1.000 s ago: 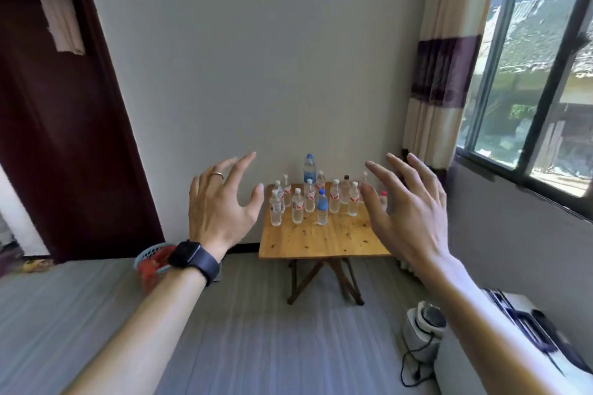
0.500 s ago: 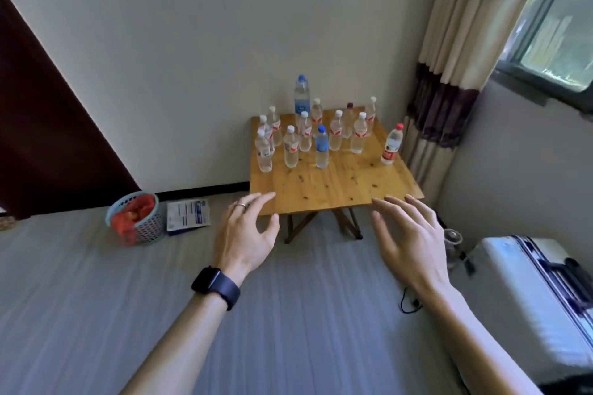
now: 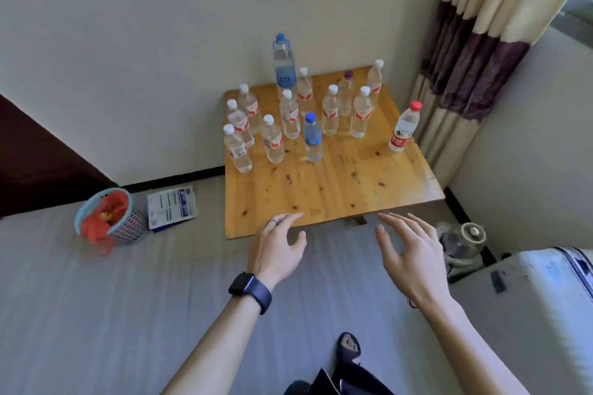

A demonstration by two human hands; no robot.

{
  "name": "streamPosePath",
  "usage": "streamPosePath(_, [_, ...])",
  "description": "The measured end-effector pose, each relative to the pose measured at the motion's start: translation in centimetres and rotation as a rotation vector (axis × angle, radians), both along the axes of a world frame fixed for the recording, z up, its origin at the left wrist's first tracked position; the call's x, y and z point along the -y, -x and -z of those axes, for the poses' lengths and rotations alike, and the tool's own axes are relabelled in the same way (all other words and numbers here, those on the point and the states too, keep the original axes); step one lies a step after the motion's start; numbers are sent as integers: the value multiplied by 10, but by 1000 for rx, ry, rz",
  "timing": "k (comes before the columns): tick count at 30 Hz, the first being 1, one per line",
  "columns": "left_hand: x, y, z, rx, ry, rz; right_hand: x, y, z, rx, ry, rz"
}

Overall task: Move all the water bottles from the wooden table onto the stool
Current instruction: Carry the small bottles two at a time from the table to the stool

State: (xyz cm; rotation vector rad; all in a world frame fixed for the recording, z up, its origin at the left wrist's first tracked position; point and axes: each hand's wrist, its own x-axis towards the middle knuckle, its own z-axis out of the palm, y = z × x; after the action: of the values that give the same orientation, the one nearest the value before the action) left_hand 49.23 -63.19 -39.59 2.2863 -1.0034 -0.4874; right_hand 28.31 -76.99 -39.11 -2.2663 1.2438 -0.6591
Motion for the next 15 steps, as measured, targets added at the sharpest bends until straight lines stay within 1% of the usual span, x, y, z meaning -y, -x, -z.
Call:
streamPosePath(6, [85,-64,14,-45,-47,-53,90,-54,16,-110,-80,20])
streamPosePath(10, [141,-106,33,-133,-93,-42,137,-95,28,-147,-128,23])
streamPosePath(12, [171,-126,40,-166,-125,-19,161,-112,35,-181,-182,31])
streamPosePath(15, [215,-155,44,-237,-156,-40,193,-134,39,-215,-287,67])
